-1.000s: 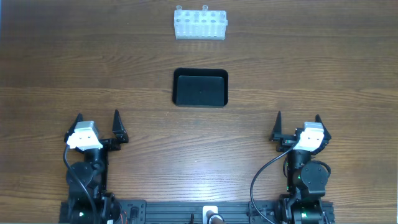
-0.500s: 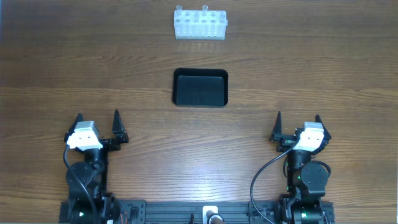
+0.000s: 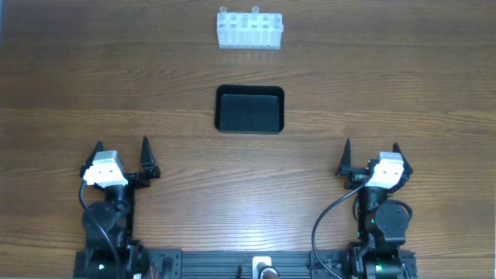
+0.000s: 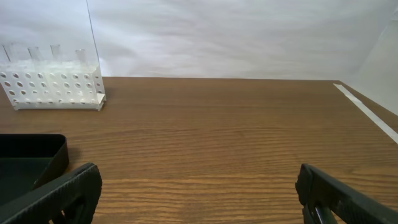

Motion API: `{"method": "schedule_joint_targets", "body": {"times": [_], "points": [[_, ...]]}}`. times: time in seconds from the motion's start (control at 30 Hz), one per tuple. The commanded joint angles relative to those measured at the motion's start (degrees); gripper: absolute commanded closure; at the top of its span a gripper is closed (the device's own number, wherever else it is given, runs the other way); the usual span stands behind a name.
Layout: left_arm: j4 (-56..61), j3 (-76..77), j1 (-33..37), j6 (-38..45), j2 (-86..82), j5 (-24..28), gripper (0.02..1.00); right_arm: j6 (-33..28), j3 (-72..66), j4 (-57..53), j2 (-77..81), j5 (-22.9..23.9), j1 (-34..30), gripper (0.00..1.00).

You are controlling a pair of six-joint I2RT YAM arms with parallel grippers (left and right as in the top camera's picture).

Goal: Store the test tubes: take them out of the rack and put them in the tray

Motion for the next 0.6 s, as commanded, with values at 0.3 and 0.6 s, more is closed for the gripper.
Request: {"method": "schedule_joint_targets", "body": {"times": [0.3, 0.6], "points": [[0.04, -0.28, 0.31, 0.83, -0.44, -0.48, 0.018, -0.02, -0.31, -0.2, -0.61, -0.66, 0.07, 0.009], [2.89, -0.28, 0.04, 0.79, -0.17, 1.22, 0.02, -0.02, -0.31, -0.2, -0.61, -0.66, 0.07, 0.009]]}}
